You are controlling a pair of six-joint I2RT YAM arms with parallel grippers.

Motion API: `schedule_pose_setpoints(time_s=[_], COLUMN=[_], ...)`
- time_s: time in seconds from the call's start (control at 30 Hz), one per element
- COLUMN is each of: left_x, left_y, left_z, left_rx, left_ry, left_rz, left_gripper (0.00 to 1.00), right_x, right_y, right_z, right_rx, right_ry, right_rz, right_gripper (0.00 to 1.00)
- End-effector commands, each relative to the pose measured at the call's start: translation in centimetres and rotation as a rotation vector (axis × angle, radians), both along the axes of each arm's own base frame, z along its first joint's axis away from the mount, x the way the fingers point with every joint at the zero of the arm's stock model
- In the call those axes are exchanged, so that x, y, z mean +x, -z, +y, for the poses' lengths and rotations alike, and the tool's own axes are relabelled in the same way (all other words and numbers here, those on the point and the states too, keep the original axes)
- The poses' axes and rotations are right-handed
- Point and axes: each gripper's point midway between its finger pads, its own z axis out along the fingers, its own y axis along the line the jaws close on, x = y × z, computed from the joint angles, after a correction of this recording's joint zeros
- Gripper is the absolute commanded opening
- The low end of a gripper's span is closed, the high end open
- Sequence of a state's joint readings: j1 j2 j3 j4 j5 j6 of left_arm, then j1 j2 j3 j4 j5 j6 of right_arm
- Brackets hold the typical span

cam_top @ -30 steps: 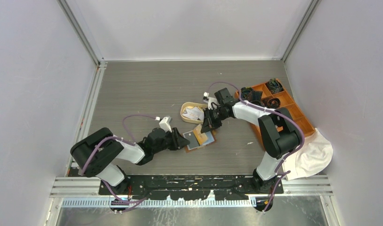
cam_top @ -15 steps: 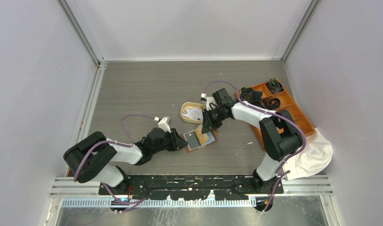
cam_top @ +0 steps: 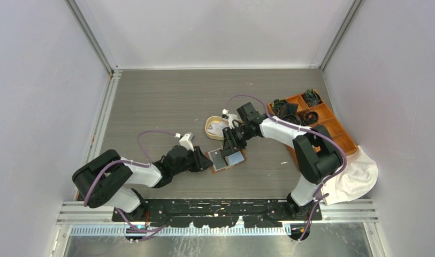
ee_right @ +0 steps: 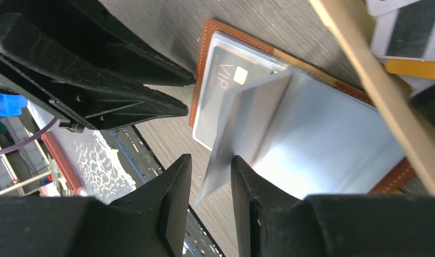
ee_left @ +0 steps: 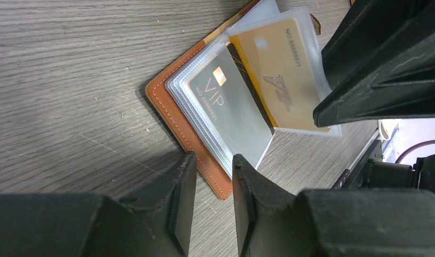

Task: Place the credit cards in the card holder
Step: Turn over the card slot in the card holder.

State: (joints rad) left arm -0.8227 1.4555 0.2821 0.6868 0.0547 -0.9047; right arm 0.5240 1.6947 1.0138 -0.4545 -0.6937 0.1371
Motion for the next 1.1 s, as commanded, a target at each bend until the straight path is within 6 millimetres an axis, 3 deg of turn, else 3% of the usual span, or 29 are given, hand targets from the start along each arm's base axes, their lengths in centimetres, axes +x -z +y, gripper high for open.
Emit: schedule_pose_setpoints(time_s=[0.0,0.23,0.47,0.7,0.83,0.9,1.07], left_x=[0.5,0.5,0.1,0.0,-0.3,-0.4,-0.7], left_y=[-1.3,-1.5,-2.3,-4.0,-5.1,-5.7,-6.6], left_z=[-0.4,0.0,0.7,2.2,2.9,3.0,3.1], left_rx=[-0.022,-0.014,-0.024,-0.010,-0.022,-0.038,-0.068], left_ry=[0.008,-0.002,-0.010,-0.041,-0.048,-0.050,-0.047], left_rz=[-0.050,-0.059,-0.088,-0.134,-0.166,-0.183,-0.205], left_gripper=[0.32,0.32,0.33,0.35,0.35,0.36,0.36], right_x=[0.1,-0.8,-1.2,-2.2,-1.7,-1.2,-0.7], right_y=[-1.5,-0.6,0.8,-1.7,-2.3,-1.6,1.3], right_z=[1.8,2.7,2.9,4.0,3.9,3.4,2.9], right_rx=[0.073,0.076,0.039,0.154,0.142,0.100,-0.019], right_ry=[-0.037,-0.061,-0.084,-0.147,-0.153,-0.136,-0.130], right_rz=[-0.010,0.029,0.054,0.074,0.017,-0.014,-0.031], right_gripper=[0.40,0.46,0.42,0.42,0.42,0.40,0.22])
